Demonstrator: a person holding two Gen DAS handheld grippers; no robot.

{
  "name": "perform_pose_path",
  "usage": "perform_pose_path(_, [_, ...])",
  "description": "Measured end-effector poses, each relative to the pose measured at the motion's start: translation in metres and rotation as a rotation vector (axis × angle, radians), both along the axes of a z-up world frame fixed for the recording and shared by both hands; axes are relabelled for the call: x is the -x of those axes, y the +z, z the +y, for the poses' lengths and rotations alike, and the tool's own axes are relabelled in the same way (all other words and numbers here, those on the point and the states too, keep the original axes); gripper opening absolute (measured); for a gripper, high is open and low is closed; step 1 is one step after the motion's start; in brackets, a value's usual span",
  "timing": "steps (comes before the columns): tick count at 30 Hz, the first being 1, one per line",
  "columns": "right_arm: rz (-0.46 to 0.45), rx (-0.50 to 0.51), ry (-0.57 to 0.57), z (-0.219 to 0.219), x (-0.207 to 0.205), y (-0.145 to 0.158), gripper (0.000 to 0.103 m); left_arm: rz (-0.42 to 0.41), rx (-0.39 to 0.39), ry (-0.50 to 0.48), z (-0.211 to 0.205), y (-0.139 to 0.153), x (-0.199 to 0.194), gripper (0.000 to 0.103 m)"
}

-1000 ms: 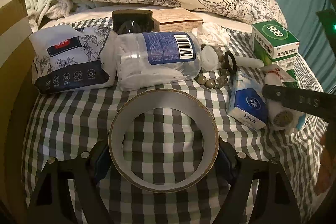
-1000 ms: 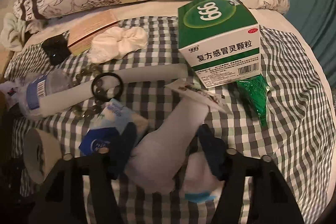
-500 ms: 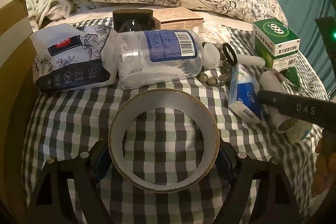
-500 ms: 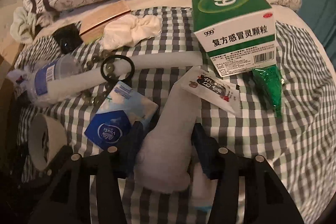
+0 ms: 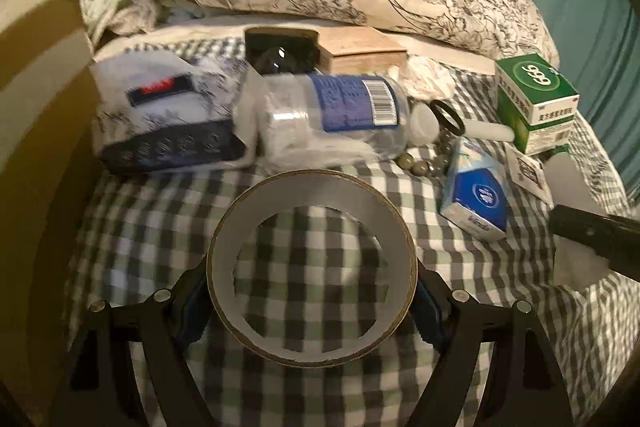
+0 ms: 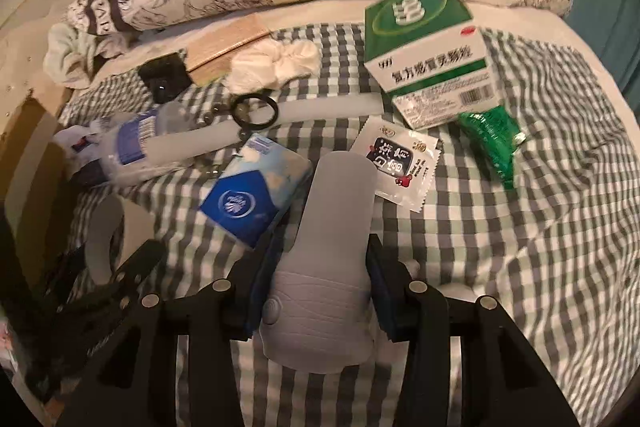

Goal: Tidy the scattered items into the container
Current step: 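Carry the tape roll and white sock over the open cardboard box with both tools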

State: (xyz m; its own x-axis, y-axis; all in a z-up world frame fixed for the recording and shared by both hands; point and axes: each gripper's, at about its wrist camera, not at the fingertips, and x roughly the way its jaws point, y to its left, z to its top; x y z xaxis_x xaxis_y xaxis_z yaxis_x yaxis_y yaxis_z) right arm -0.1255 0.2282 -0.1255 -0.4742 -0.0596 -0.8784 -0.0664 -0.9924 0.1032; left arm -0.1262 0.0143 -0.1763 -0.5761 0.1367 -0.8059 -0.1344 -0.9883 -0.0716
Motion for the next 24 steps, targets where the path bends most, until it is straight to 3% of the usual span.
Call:
perform_pose_path(9, [0.03,0.007,0.059,-0.011,-0.024,0.021,0.044,0.001,-0.035,-0.003,-0.005,0.032,-0.018,0.084])
perform_pose_path(16, [0.063,0.011,0.111,-0.019,-0.048,0.048,0.044,0.052,0.011,-0.019,0.005,0.073,-0.035,0.084])
perform_pose_path(24, [0.125,0.014,0.119,-0.021,-0.07,0.079,0.044,0.088,0.023,-0.01,0.0,0.098,-0.053,0.084])
